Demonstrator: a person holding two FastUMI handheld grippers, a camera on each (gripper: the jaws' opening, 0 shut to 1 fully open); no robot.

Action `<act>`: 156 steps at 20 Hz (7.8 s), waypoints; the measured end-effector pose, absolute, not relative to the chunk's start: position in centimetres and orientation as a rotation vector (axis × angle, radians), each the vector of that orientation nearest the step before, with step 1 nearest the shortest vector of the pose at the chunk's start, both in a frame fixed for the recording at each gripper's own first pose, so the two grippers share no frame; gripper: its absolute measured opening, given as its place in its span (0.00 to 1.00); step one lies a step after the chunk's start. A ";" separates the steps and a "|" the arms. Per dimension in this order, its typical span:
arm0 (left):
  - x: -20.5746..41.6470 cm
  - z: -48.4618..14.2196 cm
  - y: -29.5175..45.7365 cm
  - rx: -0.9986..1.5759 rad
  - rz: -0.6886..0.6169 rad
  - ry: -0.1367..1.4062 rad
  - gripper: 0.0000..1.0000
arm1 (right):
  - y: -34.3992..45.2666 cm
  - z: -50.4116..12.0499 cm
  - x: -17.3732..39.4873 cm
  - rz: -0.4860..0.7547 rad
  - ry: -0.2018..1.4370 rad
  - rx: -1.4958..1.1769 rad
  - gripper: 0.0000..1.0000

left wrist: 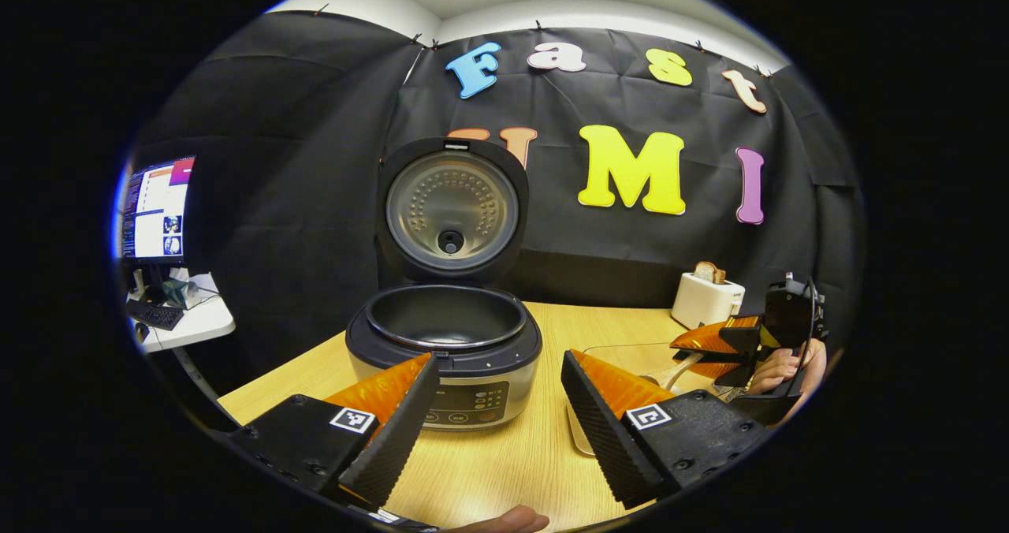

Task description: Close the left gripper, press the button to open the rice cooker; take a wooden spoon from the chopstick holder with the right hand, scoop a spoonful of rice and pour it into the rice cooker, then put the wooden spoon back into the chopstick holder.

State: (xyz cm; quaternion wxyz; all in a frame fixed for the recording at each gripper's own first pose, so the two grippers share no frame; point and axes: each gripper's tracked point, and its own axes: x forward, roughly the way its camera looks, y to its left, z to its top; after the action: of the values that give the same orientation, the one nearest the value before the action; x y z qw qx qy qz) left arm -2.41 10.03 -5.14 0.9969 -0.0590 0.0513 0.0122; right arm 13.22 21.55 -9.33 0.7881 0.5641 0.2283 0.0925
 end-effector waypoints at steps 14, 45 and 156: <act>-2.9 -5.0 9.2 -0.077 0.023 0.108 0.99 | 17.3 -5.2 12.5 0.275 0.385 1.471 0.13; -5.3 -7.2 16.4 -0.135 0.096 0.088 0.99 | 38.7 6.2 20.6 0.397 0.381 1.218 0.13; -3.5 -5.5 -0.1 -0.091 -0.031 0.045 0.96 | 2.0 -5.0 13.4 0.111 0.122 0.265 0.12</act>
State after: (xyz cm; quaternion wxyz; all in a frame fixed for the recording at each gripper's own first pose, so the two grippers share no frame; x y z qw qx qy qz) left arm -3.47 -0.12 -5.53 0.9986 -0.0454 0.0222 -0.0155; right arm 13.38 1.98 -5.01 0.9879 0.1318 0.0608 0.0552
